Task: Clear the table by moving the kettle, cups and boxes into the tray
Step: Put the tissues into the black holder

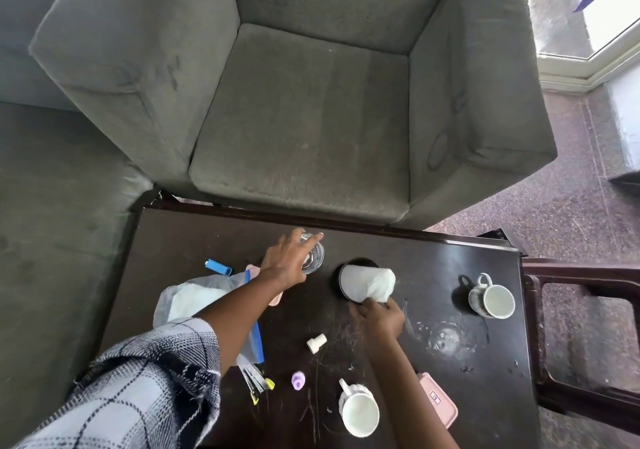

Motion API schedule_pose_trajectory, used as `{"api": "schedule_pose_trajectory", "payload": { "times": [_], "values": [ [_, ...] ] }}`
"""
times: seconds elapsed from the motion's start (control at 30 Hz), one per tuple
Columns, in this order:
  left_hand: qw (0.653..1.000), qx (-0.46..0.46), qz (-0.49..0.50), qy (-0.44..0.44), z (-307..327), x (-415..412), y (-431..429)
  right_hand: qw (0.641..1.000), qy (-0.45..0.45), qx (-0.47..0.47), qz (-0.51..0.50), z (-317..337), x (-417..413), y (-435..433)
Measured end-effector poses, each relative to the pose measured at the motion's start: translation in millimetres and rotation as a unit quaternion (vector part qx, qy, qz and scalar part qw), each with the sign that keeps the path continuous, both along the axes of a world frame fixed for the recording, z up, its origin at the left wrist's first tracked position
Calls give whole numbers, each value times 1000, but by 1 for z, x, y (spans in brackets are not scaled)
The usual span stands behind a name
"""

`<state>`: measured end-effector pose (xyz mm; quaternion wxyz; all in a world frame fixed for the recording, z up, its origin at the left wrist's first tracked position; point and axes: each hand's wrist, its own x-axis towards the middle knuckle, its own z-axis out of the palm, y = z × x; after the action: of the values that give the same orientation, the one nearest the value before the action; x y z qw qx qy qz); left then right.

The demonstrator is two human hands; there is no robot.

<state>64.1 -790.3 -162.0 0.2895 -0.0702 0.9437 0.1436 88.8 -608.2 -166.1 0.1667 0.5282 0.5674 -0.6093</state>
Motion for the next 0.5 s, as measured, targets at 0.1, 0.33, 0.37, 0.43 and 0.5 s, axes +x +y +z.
{"api": "schedule_pose_trajectory", "payload": {
  "times": [0.1, 0.33, 0.37, 0.43, 0.5],
  "values": [
    [1000, 5, -4, -5, 0, 0, -4, 1000, -9, 3, 12, 1, -17, -17],
    [1000, 8, 8, -4, -3, 0, -2, 998, -20, 31, 44, 2, -32, -38],
    [1000, 8, 7, -6, -3, -1, -2, 998, -16, 37, 49, 1, -32, -40],
    [1000, 7, 6, -11, -4, -2, -2, 997, -14, 48, 62, -1, -33, -41],
    [1000, 7, 6, -13, -4, -2, -2, 995, -15, 58, 74, -3, -33, -42]
  ]
}}
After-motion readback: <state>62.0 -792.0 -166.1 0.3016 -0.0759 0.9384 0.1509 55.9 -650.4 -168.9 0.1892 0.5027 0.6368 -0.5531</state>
